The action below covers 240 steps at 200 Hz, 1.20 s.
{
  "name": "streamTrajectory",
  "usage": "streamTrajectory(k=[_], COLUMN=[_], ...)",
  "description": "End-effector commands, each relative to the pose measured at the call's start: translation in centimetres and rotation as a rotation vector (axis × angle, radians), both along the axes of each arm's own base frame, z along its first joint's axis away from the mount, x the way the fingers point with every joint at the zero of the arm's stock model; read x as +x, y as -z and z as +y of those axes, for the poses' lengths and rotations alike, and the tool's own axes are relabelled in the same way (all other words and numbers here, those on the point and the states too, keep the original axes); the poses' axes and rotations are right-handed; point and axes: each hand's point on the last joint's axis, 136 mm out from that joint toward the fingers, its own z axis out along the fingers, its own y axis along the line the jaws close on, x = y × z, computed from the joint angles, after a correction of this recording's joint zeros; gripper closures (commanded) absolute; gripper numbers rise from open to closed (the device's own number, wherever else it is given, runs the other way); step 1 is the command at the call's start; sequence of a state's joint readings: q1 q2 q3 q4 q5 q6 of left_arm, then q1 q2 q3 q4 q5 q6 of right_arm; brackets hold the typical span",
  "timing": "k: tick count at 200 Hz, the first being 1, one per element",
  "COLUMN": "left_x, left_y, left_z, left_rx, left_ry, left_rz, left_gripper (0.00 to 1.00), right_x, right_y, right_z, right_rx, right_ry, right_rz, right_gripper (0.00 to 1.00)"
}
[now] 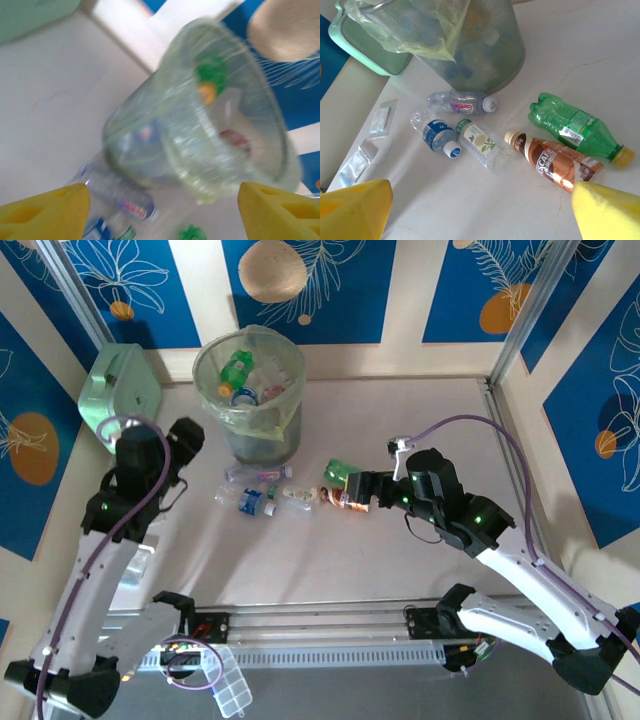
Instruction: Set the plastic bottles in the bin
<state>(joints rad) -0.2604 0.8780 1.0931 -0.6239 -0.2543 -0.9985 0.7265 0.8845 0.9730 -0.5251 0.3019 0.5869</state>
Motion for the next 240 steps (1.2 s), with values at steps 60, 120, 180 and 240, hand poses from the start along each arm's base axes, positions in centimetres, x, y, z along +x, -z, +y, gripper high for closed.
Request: streamTrajectory(k=[60,120,180,240], left_x=[-0.6,1.9,3.5,3.8], left_y=[15.9,20.8,24.1,27.5], left_z=[-4.0,-5.4,-5.8,-6.2], left_rx=[-0.34,-0.361,-0.352,-0.333], left_ry=[-0.011,-0.004,-0.024,-0.017], left_rz=[0.306,0.381,0.439,0.505], left_gripper=[0.16,0.16,0.18,0.26], right_x=[0.2,0.0,0.0,0.1], right_y=[0.4,0.3,0.3,0.4], right_z=[-0.4,-1.4,-2.4,-2.7], right_rx=[0.032,0.031,0.041,0.04], right_ry=[0.043,0.057,0.07,0.075], right_rz=[-0.011,-0.023,-0.018,-0.016], right_gripper=[0.08,0.08,0.07,0.07])
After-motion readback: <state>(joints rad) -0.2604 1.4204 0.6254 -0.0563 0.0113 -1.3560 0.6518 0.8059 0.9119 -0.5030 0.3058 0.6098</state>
